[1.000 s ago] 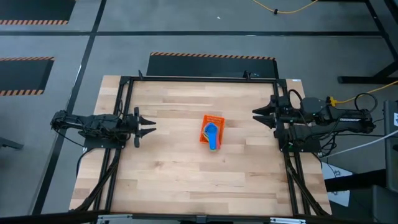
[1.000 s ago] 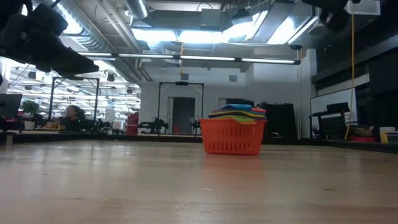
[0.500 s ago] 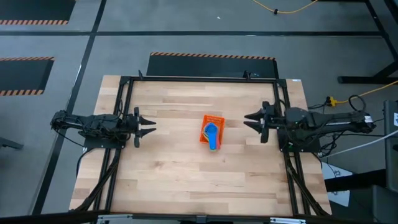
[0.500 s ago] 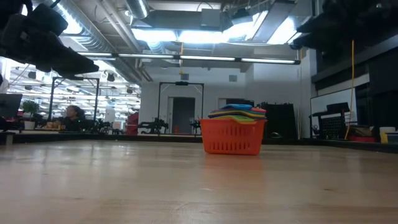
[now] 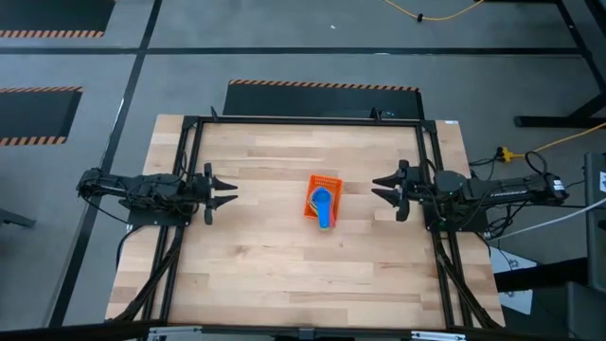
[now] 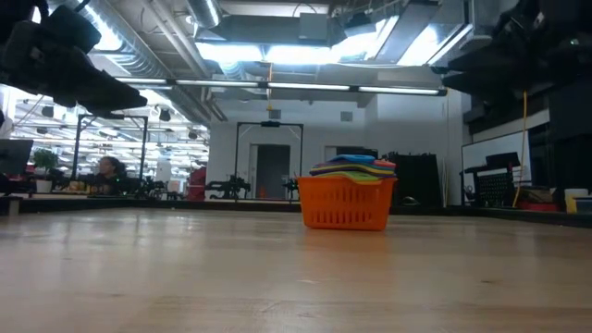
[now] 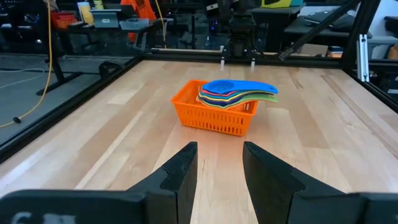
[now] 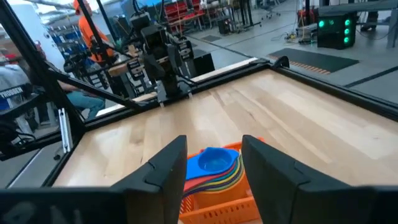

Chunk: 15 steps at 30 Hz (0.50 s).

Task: Nest measuring cups in basket
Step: Return to Home Position

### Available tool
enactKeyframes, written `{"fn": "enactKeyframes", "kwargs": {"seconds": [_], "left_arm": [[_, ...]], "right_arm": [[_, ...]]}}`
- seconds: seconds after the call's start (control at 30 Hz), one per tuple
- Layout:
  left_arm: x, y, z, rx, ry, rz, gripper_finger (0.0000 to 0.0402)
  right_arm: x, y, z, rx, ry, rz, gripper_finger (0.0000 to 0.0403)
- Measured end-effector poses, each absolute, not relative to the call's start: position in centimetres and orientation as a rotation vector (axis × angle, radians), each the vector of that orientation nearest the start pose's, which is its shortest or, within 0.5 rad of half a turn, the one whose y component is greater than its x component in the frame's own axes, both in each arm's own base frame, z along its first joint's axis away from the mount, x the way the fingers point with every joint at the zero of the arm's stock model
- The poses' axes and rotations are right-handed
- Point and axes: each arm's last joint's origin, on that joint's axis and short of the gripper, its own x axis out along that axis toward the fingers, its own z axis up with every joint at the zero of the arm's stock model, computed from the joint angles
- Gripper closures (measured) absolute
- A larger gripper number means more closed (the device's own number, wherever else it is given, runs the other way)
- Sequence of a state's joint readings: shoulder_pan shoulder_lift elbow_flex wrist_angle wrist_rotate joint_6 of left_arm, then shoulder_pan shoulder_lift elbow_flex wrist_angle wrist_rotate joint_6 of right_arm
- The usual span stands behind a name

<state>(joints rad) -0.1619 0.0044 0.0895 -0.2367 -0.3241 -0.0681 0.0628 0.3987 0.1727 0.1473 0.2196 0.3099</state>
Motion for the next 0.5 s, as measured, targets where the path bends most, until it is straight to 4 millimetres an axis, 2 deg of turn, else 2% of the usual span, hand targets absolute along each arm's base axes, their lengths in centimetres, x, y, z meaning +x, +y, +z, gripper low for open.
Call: {"fn": "enactKeyframes", "kwargs": {"seconds": [0.5], "left_arm": [[8.9,-0.5,17.1,-0.031,0.142,0.167,0.028]], "right_arm": [[10.2,-0.1,18.8,0.274,-0.068,-0.174,0.0244]]}}
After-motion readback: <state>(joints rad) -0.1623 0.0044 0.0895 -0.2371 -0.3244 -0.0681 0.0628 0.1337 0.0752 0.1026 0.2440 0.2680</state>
